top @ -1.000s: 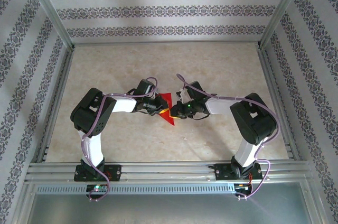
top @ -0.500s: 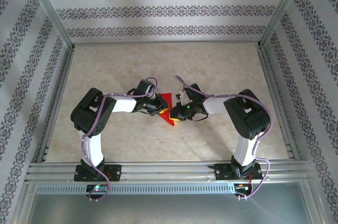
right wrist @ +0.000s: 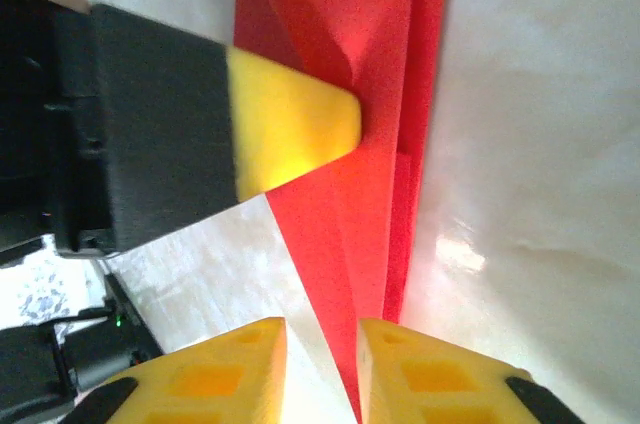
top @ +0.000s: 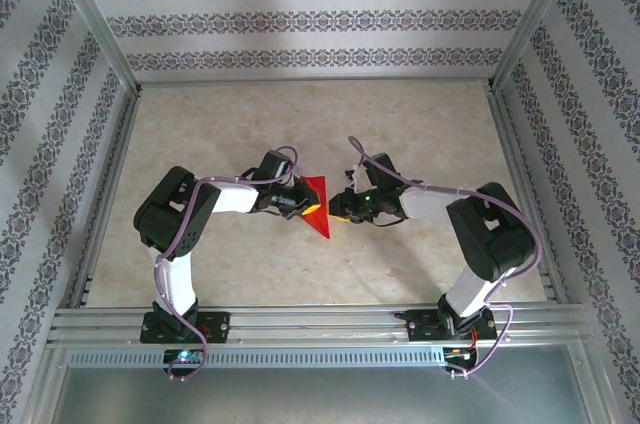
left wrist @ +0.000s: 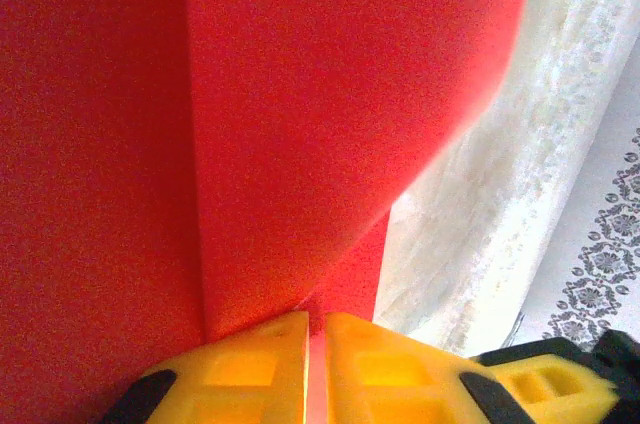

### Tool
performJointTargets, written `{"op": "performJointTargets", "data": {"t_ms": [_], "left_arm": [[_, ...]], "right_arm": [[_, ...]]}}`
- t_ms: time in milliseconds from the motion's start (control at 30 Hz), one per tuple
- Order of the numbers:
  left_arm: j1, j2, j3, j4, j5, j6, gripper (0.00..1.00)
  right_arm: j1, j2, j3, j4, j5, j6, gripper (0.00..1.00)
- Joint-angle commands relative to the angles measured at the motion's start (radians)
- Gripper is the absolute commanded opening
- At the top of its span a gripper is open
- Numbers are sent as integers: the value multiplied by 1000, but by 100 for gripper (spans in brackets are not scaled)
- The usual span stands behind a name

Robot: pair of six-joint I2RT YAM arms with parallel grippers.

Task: Fold a paper plane with a square sheet of paper (pick it up from the middle)
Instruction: Fourth fold the wing at the center of the table.

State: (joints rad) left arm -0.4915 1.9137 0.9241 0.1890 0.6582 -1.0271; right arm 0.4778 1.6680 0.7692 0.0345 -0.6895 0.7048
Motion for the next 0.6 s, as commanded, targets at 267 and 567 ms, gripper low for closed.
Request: {"op": "performJointTargets", "data": {"t_ms": [267,567], "left_arm": [[-12,-6,-65,-36,-81,-104,13],[-15,-20,-87,-23,-106,-163,13]], "right_arm": [[67,-21,-67,23,115,205,31],[76,2,-58,27,122,209,27]]}}
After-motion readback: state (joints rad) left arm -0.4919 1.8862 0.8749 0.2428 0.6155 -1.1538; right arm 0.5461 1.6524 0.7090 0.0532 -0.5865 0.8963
